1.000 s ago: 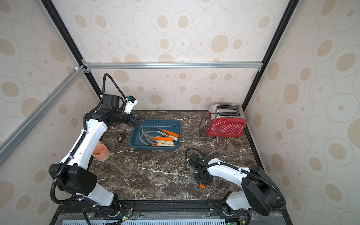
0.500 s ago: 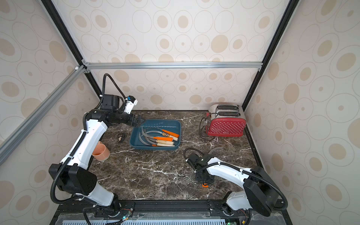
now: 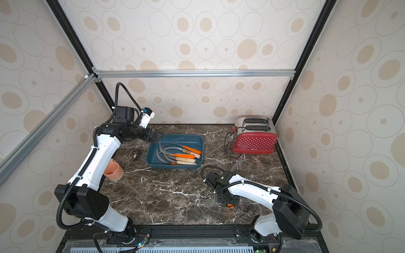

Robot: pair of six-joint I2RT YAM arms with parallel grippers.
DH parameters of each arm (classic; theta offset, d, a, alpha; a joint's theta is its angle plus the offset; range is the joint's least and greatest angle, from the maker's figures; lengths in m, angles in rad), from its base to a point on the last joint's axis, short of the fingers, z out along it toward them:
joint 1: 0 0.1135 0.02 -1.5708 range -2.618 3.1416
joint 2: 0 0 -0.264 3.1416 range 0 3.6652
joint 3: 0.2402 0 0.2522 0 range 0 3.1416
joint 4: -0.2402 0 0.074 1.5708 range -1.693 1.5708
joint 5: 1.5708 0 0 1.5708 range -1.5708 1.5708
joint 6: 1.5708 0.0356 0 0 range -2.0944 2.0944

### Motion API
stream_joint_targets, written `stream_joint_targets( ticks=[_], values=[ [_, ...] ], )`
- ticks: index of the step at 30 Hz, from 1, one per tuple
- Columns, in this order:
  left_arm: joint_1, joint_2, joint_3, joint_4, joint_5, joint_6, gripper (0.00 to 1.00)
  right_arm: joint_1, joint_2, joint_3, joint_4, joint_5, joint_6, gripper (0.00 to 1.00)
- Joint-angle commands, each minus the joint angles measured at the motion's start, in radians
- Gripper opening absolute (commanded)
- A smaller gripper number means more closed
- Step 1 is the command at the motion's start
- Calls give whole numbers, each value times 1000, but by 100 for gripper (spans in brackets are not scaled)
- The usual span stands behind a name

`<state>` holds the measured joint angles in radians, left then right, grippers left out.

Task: Put small sickles into storage boxes
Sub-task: Pick up the sickle at the center of the board.

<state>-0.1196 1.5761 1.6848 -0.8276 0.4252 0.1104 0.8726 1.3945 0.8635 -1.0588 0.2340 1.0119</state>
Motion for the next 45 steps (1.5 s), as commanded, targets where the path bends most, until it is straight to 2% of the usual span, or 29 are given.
stream_joint_targets(
  ticks=[1, 13, 22, 35, 39, 42, 45],
  values=[
    [-3, -39, 18, -18, 10, 19, 99, 15, 15, 32, -56, 47, 19, 9],
    [-3, -50, 16, -10, 11, 11, 99, 37, 95, 124, -132, 124, -5, 8],
    [-3, -61, 54, -13, -36, -13, 99, 53, 212, 246, -186, 200, -38, 6],
    [15, -103, 106, -15, -215, -94, 99, 65, 436, 595, -301, 382, -201, 6],
    [59, -114, 127, -21, -232, -126, 99, 64, 500, 698, -296, 402, -263, 6],
    [116, -117, 144, -33, -200, -156, 99, 64, 546, 771, -283, 413, -314, 6],
    [127, -124, 150, -52, -203, -145, 99, 63, 596, 852, -286, 431, -363, 5]
  ],
)
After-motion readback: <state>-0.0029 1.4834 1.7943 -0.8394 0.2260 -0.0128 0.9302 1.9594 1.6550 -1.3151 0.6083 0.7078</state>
